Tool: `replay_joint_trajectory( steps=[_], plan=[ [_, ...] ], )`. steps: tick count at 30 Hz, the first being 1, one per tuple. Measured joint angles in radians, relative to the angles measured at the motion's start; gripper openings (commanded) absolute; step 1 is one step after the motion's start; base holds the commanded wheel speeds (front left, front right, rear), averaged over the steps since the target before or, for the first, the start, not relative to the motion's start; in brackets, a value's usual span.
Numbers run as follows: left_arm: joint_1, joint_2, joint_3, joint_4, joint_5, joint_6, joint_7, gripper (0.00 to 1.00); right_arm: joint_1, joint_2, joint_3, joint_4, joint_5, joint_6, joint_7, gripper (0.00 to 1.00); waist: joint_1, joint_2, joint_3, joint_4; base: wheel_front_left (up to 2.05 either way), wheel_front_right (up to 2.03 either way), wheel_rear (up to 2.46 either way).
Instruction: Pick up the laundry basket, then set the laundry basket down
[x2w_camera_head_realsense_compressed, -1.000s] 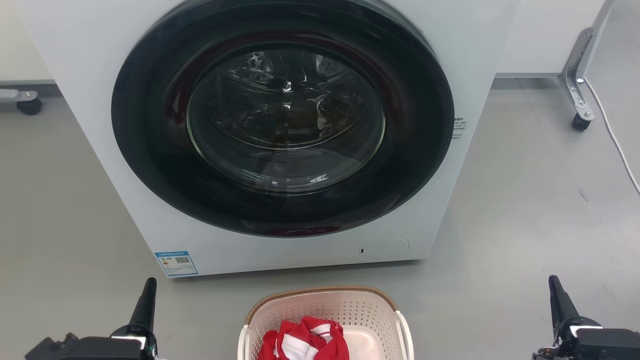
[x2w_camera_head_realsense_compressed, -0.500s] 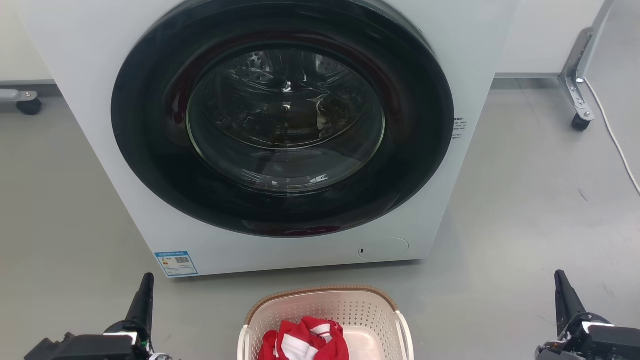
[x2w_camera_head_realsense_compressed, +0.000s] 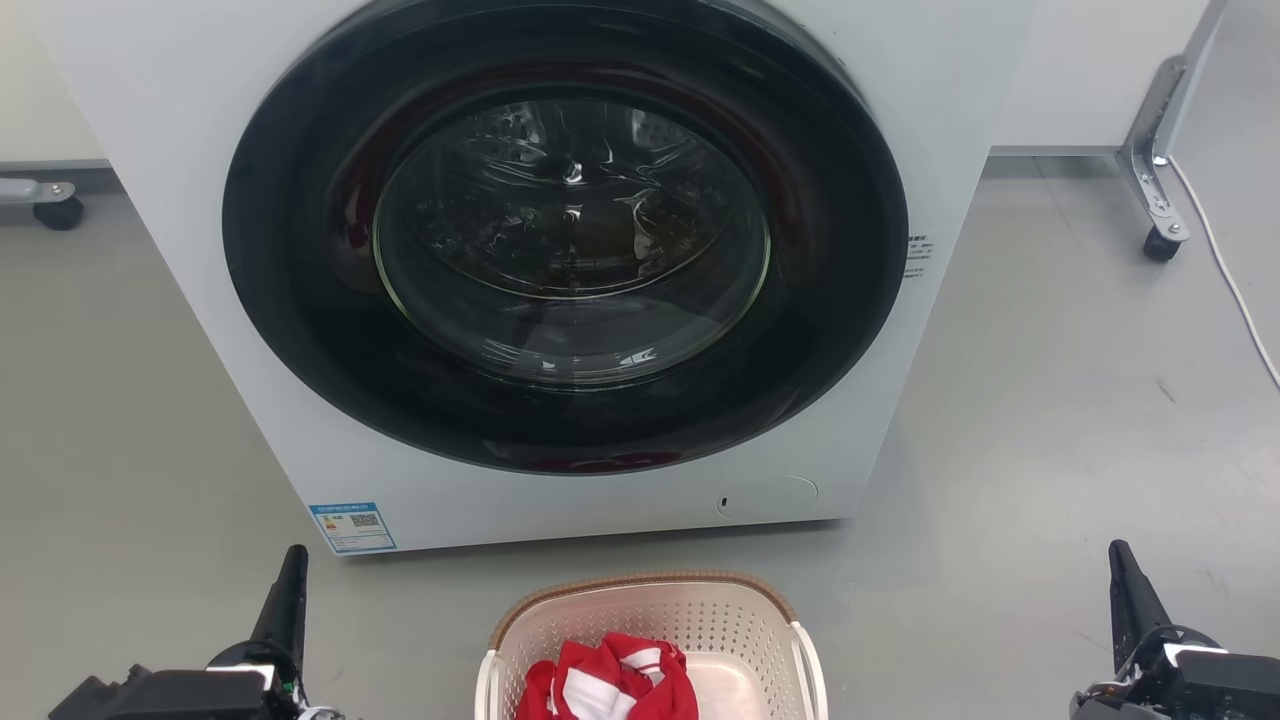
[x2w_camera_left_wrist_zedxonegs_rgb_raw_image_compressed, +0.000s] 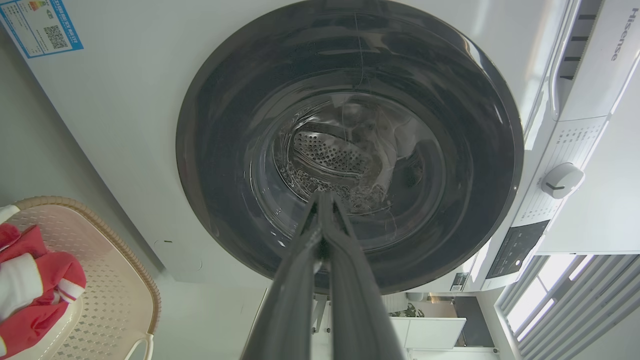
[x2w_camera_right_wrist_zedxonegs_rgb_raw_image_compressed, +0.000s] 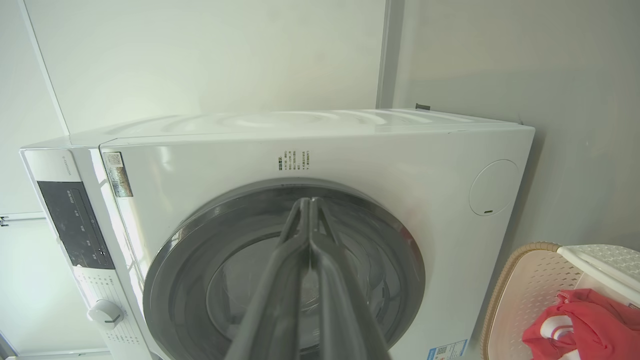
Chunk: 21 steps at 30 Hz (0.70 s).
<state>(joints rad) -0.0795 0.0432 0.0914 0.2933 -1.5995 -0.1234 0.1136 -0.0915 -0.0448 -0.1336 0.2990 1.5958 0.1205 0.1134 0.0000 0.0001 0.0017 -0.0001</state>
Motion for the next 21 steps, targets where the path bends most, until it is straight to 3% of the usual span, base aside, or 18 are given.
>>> replay_joint_trajectory(
  steps=[21],
  plan=[
    [0.0, 0.0, 0.0, 0.001, 0.0, 0.0, 0.0, 0.0, 0.0, 0.0, 0.0, 0.0, 0.0, 0.0, 0.0, 0.0, 0.0, 0.0, 0.0, 0.0, 0.0, 0.0, 0.0]
  ],
)
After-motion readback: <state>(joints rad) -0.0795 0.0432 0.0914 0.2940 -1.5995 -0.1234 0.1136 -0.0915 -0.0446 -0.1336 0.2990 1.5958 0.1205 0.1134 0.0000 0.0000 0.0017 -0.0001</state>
